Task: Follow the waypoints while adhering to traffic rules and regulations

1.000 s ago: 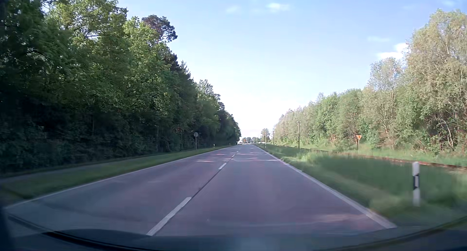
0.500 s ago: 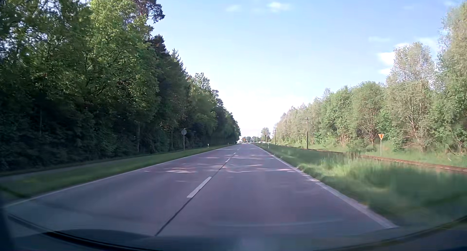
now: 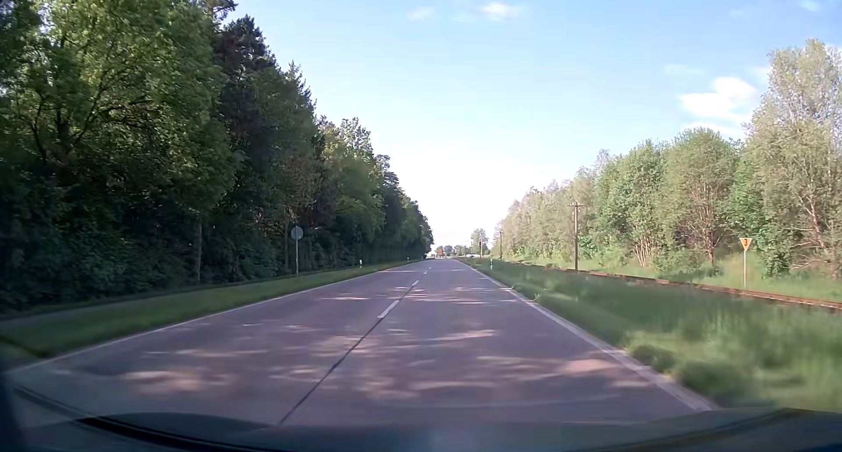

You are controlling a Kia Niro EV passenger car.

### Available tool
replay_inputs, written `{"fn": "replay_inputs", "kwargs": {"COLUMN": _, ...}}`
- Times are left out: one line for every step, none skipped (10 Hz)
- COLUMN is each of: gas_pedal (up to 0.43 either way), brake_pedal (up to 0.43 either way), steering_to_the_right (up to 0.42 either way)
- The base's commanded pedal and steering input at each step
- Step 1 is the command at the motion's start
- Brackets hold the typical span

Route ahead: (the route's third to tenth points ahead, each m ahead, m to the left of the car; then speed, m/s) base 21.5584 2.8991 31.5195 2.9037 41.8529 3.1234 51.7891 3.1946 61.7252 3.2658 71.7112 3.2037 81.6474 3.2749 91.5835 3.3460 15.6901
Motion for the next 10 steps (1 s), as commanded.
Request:
{"fn": "replay_inputs", "kwargs": {"gas_pedal": 0.220, "brake_pedal": 0.000, "steering_to_the_right": -0.002}}
{"fn": "replay_inputs", "kwargs": {"gas_pedal": 0.220, "brake_pedal": 0.000, "steering_to_the_right": -0.003}}
{"fn": "replay_inputs", "kwargs": {"gas_pedal": 0.220, "brake_pedal": 0.000, "steering_to_the_right": -0.003}}
{"fn": "replay_inputs", "kwargs": {"gas_pedal": 0.220, "brake_pedal": 0.000, "steering_to_the_right": -0.003}}
{"fn": "replay_inputs", "kwargs": {"gas_pedal": 0.220, "brake_pedal": 0.000, "steering_to_the_right": -0.002}}
{"fn": "replay_inputs", "kwargs": {"gas_pedal": 0.220, "brake_pedal": 0.000, "steering_to_the_right": -0.002}}
{"fn": "replay_inputs", "kwargs": {"gas_pedal": 0.220, "brake_pedal": 0.000, "steering_to_the_right": -0.002}}
{"fn": "replay_inputs", "kwargs": {"gas_pedal": 0.220, "brake_pedal": 0.000, "steering_to_the_right": -0.002}}
{"fn": "replay_inputs", "kwargs": {"gas_pedal": 0.220, "brake_pedal": 0.000, "steering_to_the_right": -0.002}}
{"fn": "replay_inputs", "kwargs": {"gas_pedal": 0.220, "brake_pedal": 0.000, "steering_to_the_right": -0.002}}
